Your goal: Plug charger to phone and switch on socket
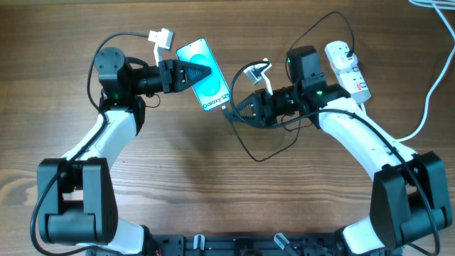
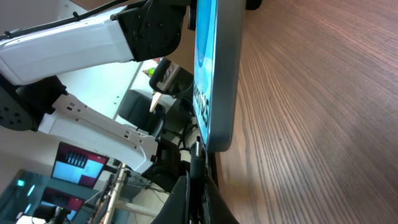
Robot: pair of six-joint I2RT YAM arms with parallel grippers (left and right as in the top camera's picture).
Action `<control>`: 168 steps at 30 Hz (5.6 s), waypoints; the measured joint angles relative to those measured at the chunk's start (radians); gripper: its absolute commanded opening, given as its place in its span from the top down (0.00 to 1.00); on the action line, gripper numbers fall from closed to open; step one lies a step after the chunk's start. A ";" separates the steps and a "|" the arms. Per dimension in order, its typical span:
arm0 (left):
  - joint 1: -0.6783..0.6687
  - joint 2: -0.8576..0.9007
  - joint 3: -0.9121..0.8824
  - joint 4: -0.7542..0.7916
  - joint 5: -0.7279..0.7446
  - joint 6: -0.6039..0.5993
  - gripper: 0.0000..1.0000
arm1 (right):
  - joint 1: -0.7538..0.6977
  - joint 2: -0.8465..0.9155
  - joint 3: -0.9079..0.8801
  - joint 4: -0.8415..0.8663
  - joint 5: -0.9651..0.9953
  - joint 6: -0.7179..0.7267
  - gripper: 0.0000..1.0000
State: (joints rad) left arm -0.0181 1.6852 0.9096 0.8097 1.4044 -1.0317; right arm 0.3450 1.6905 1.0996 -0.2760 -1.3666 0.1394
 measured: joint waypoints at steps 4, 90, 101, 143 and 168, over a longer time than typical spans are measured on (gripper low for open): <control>-0.001 0.000 0.000 0.000 0.000 0.000 0.96 | 0.004 0.000 0.000 0.009 0.000 0.025 0.95; 0.087 0.003 0.000 -0.009 -0.030 0.001 0.96 | 0.031 0.127 0.000 -0.168 1.343 0.166 0.95; 0.087 0.003 0.000 -0.010 -0.026 0.001 0.96 | 0.039 0.246 0.036 -0.143 1.418 0.151 0.78; 0.087 0.003 0.000 -0.012 -0.026 0.000 0.96 | -0.006 0.241 0.080 -0.359 1.151 0.013 0.96; -0.002 0.003 0.000 0.082 -0.031 -0.071 0.96 | -0.048 0.010 0.053 -0.223 0.065 -0.269 0.96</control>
State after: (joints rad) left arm -0.0196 1.6878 0.9096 0.8917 1.3735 -1.1023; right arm 0.2966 1.7008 1.1522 -0.4992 -1.3018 -0.1291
